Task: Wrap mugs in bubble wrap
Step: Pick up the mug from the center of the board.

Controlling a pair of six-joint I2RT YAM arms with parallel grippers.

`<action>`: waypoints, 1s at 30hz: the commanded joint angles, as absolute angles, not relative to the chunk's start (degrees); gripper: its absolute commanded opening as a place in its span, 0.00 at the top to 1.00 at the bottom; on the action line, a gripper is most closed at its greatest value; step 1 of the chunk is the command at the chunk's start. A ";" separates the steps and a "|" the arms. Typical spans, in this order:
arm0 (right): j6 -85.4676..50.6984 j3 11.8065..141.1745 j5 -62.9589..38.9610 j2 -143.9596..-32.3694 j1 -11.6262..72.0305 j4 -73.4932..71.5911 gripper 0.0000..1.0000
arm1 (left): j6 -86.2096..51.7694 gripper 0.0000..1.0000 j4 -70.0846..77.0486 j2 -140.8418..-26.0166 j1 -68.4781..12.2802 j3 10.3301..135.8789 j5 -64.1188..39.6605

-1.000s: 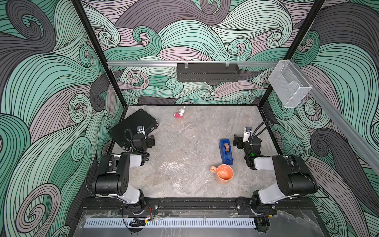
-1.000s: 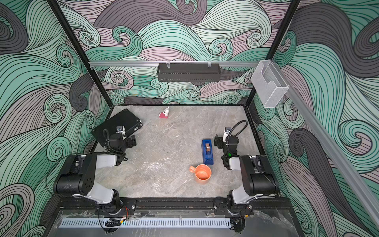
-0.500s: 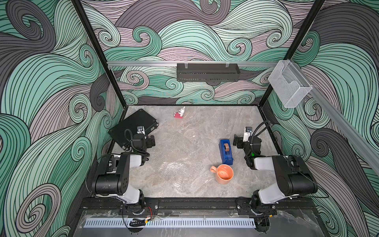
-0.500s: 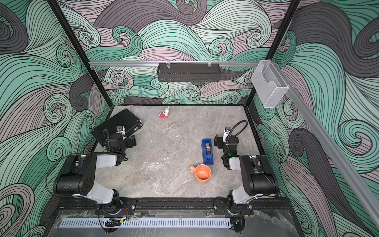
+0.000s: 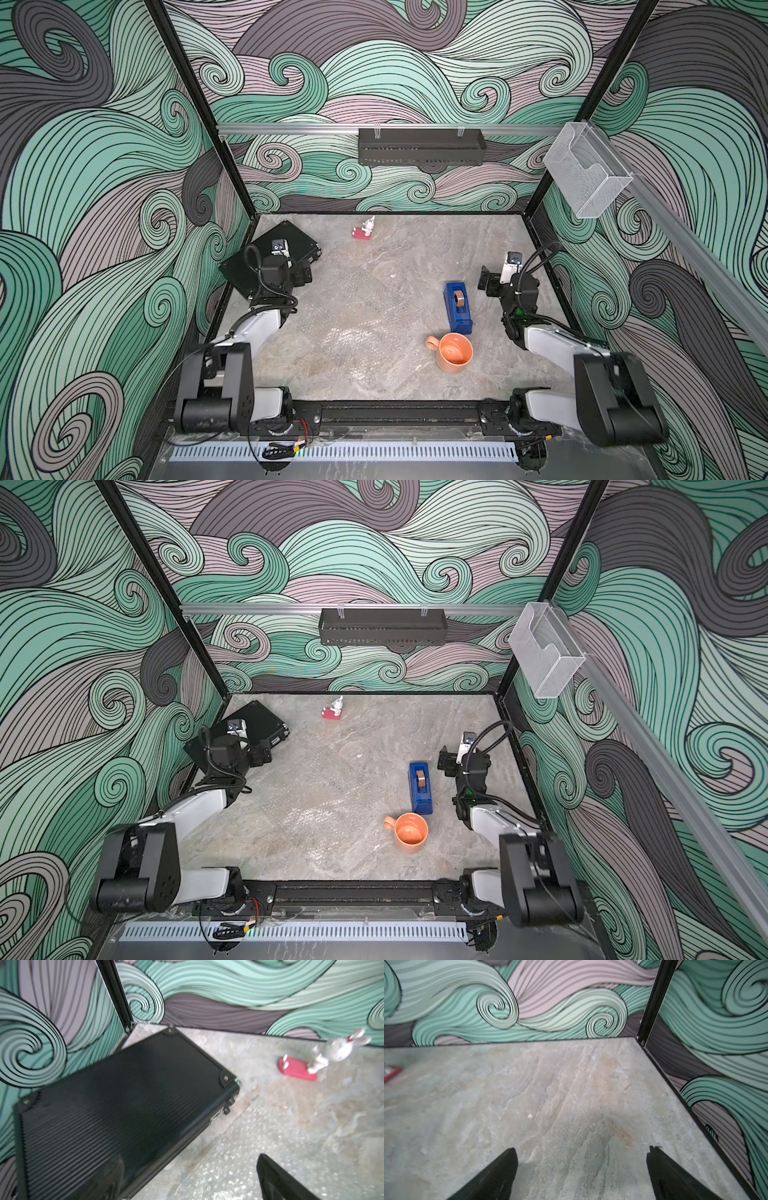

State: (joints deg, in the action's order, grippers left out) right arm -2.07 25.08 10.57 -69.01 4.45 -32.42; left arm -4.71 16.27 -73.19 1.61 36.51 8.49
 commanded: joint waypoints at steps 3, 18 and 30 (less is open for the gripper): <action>-15.29 31.33 9.13 -57.05 6.95 -11.75 0.00 | -13.26 0.01 2.53 -63.95 1.83 37.87 5.72; -34.00 41.13 -16.50 -35.85 7.21 40.94 0.01 | -36.00 0.01 -23.56 -34.35 -1.43 39.55 -22.29; -32.26 45.09 -17.51 -36.65 22.48 55.35 0.13 | -49.56 0.01 -27.61 -14.65 -1.35 27.61 -23.82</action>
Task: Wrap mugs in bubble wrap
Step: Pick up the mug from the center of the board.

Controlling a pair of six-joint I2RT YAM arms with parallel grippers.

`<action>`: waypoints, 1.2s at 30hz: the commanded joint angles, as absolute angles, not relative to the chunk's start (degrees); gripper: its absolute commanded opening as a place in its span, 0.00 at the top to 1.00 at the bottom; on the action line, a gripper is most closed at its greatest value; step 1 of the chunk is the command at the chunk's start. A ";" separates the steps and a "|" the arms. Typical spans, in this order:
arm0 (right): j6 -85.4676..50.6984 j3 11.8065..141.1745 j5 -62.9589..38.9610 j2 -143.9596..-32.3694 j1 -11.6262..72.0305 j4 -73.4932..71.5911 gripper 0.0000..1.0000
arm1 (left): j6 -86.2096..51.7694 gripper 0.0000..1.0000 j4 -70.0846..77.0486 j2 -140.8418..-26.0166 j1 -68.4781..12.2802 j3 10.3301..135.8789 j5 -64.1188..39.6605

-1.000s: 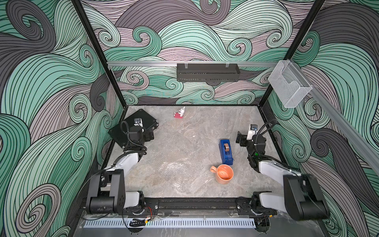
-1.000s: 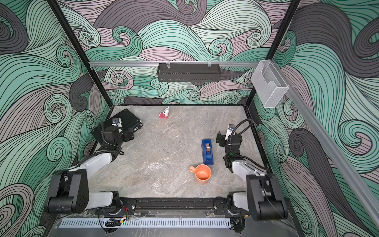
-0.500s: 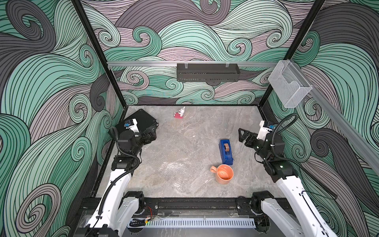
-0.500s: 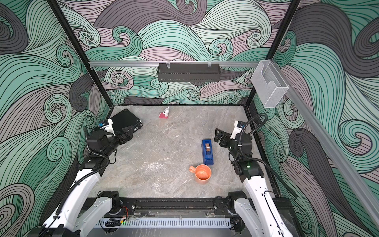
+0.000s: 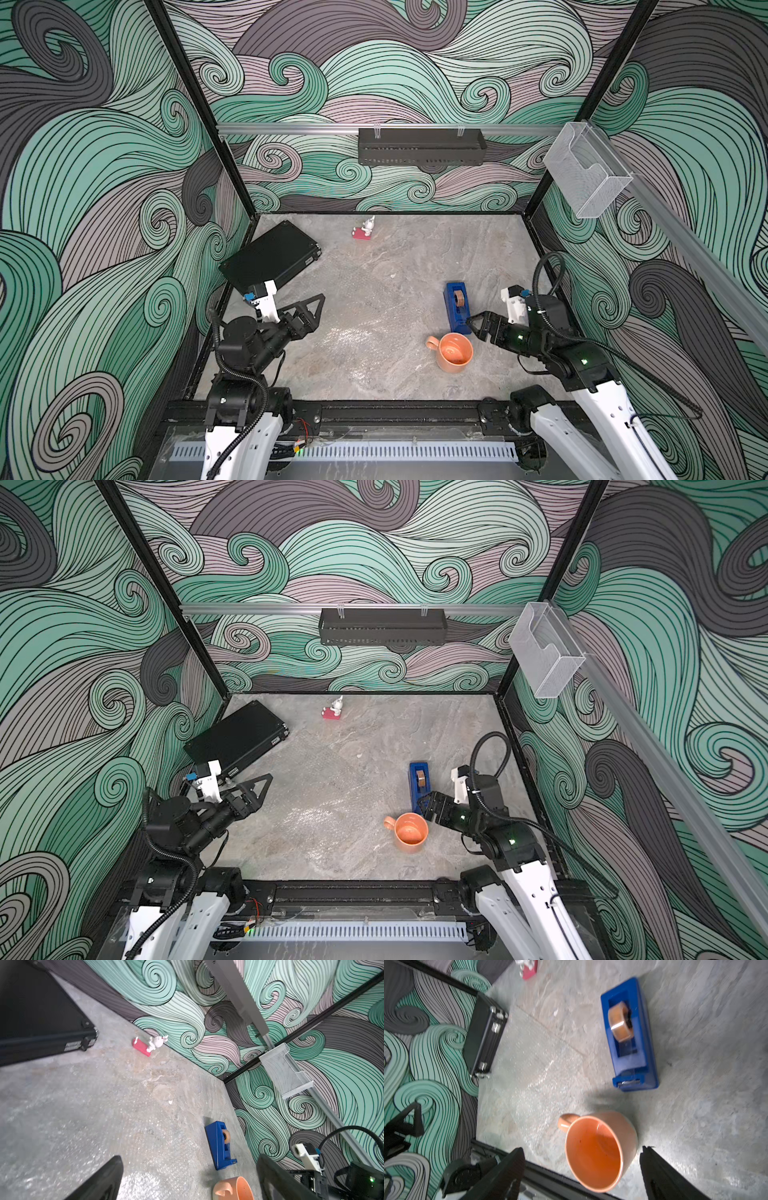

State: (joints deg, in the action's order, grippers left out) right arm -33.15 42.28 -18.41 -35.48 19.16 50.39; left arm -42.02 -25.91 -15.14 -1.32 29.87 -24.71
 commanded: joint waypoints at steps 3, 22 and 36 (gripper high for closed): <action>-32.26 46.33 -16.24 -38.69 27.55 56.27 0.15 | -52.59 0.01 -24.21 -16.82 -1.41 24.88 -26.20; -32.61 52.69 4.39 -63.78 57.12 57.40 0.45 | -50.61 0.01 -30.71 -28.55 -1.41 26.47 -36.40; -31.27 54.23 8.79 -74.24 61.16 58.36 0.63 | -47.29 0.01 -35.36 -25.22 -1.06 27.39 -34.51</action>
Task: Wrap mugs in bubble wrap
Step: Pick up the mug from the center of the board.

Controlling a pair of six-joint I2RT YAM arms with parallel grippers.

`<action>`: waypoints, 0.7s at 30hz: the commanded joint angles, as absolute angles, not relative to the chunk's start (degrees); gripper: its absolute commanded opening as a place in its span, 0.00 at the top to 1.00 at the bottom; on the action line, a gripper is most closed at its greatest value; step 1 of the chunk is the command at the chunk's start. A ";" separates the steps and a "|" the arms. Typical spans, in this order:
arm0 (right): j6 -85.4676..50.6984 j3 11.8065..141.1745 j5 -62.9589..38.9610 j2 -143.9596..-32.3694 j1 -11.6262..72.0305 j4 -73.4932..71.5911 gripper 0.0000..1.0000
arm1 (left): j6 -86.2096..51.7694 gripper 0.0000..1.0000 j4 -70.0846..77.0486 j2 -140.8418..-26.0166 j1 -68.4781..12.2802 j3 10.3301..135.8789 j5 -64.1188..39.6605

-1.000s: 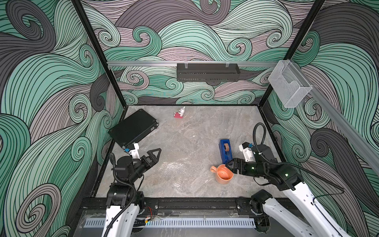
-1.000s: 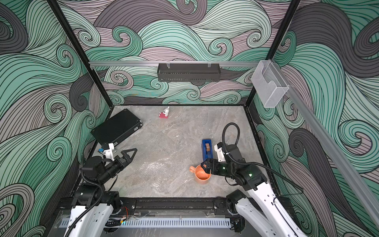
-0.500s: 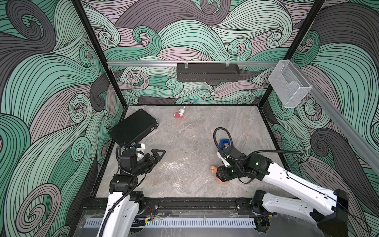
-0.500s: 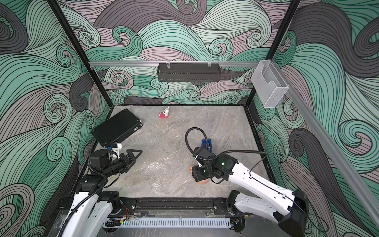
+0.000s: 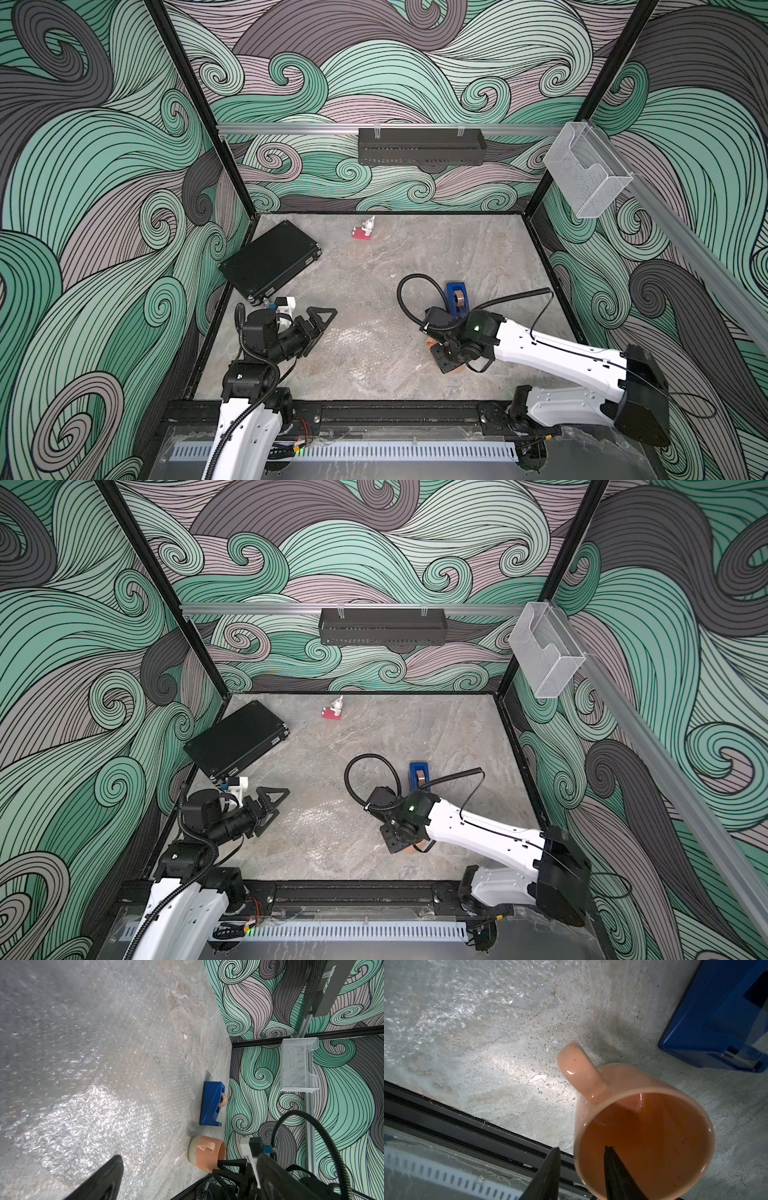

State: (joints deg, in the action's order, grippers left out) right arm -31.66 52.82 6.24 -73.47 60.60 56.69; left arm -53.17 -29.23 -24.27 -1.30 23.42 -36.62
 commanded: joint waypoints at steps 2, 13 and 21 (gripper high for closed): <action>-31.43 54.14 9.22 -74.69 61.17 58.36 0.66 | -46.74 0.01 -38.43 -27.38 -1.05 28.91 -32.27; -30.27 57.33 12.38 -77.34 61.96 62.89 0.93 | -46.94 0.01 -41.69 -31.31 -1.08 31.06 -25.97; -28.52 65.21 14.58 -77.13 62.99 69.47 1.00 | -47.17 0.01 -46.22 -30.68 -1.05 34.89 -19.96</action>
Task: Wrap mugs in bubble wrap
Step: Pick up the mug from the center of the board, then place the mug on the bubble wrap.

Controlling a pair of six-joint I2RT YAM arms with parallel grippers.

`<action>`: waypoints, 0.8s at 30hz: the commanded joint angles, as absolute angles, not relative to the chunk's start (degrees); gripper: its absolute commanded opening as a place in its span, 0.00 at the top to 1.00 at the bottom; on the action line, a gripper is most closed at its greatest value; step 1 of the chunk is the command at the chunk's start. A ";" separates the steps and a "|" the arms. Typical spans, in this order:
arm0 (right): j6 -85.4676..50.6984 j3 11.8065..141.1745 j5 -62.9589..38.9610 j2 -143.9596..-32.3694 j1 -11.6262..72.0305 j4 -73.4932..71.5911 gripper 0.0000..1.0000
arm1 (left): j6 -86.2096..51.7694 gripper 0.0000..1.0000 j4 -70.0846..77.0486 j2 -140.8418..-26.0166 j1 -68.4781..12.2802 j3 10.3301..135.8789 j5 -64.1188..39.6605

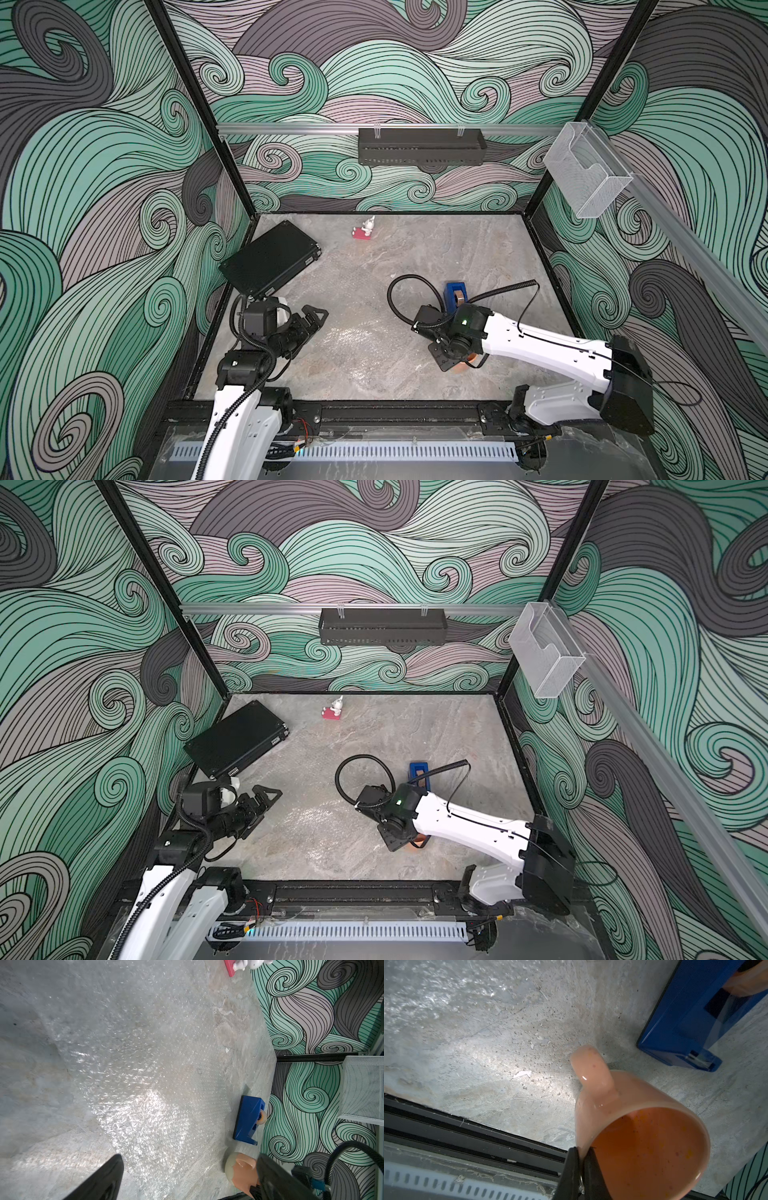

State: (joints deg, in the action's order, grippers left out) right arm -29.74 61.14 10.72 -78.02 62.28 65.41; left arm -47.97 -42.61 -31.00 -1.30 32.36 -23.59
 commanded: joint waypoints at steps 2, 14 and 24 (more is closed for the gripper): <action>-27.73 67.84 14.59 -76.91 63.20 69.85 1.00 | -47.77 0.01 -48.15 -30.85 -1.05 36.53 -17.78; -20.90 89.12 11.66 -90.60 63.28 68.61 1.00 | -52.84 0.01 -58.72 -30.75 -1.10 43.86 -0.79; -17.94 109.61 7.76 -107.71 63.66 68.89 1.00 | -50.75 0.01 -58.08 -30.41 -1.05 45.08 2.21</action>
